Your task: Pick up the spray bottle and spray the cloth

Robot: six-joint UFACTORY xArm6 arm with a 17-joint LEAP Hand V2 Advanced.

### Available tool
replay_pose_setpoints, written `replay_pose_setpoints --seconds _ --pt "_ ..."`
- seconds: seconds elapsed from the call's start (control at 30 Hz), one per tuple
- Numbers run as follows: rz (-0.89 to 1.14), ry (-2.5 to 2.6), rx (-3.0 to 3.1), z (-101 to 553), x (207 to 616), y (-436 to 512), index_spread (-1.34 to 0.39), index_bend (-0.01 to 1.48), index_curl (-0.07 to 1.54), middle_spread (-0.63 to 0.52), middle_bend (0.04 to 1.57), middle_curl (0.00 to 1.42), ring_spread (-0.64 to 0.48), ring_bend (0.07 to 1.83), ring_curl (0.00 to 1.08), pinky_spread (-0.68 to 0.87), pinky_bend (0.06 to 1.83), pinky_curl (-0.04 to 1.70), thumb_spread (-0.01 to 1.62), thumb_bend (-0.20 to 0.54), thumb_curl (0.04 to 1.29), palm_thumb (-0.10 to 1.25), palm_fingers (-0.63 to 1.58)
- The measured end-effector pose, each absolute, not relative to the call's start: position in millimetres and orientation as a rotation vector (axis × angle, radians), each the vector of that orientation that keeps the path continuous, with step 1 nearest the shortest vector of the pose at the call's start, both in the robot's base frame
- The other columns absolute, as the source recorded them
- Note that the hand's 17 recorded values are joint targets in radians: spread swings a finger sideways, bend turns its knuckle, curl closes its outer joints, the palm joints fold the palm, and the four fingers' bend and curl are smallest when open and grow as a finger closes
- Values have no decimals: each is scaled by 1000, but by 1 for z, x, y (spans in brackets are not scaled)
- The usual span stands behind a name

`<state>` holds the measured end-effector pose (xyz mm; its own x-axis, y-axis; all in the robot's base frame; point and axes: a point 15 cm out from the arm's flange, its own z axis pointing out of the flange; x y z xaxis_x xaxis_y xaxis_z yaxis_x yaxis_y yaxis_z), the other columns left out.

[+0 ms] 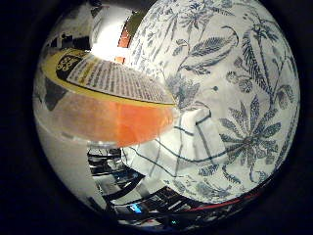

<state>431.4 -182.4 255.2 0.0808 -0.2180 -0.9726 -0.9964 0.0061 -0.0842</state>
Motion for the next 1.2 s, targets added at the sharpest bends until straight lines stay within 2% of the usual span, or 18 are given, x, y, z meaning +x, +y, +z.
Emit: replay_pose_setpoints --seconds 0.23,0.43,0.6,0.97,1.2 --pt "936 1352 -1492 312 423 -182 -189 1156 772 -79 1350 666 -168 1445 643 -189 1247 869 979 -13 549 1079 1173" --pt "886 1444 -1692 340 399 -176 -183 1169 760 -74 1372 650 -166 1463 636 -171 1206 975 1003 -6 579 1141 1169" --pt "810 1529 -1909 370 371 -171 -182 1176 753 -73 1381 641 -165 1473 633 -171 1163 1044 1006 -12 597 1141 1166" --pt "726 1762 -2417 398 321 -171 -180 1182 739 -72 1394 622 -166 1473 627 -185 1085 1176 1006 -12 646 1116 1171" --pt "662 1872 -2603 401 314 -168 -183 1176 740 -73 1397 618 -169 1472 632 -193 1064 1220 1004 -14 663 1105 1168"
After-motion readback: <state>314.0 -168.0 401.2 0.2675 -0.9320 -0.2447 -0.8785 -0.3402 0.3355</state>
